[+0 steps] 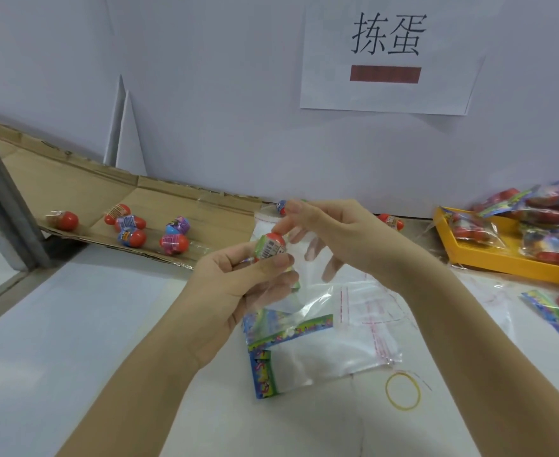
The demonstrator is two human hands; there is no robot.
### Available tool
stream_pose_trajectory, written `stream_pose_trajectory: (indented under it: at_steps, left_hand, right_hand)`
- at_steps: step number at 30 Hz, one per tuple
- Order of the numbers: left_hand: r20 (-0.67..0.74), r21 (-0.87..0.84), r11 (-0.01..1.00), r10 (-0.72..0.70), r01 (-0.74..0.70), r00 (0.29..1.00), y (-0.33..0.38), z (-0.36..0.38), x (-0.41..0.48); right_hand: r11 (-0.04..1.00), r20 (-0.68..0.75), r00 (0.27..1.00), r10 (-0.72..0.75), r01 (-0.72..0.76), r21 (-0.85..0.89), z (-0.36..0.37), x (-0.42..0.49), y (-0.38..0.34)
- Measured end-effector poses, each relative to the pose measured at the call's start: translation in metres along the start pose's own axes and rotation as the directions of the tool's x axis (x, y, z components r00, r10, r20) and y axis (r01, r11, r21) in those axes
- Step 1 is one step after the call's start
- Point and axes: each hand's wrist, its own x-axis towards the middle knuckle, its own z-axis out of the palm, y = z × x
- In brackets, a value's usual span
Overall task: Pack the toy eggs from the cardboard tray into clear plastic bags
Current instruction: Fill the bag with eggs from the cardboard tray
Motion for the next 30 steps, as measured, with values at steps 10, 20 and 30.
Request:
stream_pose_trajectory:
  at_steps: [10,20,30]
  left_hand:
    - [0.069,0.111,0.994,-0.028,0.02,0.997,0.002,0.001,-0.004]
    - [0.066,-0.027,0.999,-0.023,0.025,0.998,-0.001,-0.002,-0.001]
    - [0.053,-0.198,0.976,-0.079,0.089,0.995,0.003,-0.002,-0.001]
  right_hand:
    - [0.993,0.206,0.978,-0.02,0.043,-0.111,-0.009,-0.007,0.0]
    - [0.997,0.288,0.958,0.005,0.017,-0.073,-0.004,-0.004,0.004]
    - [0.985,0.091,0.995,-0.033,0.017,0.174,-0.004,0.003,0.011]
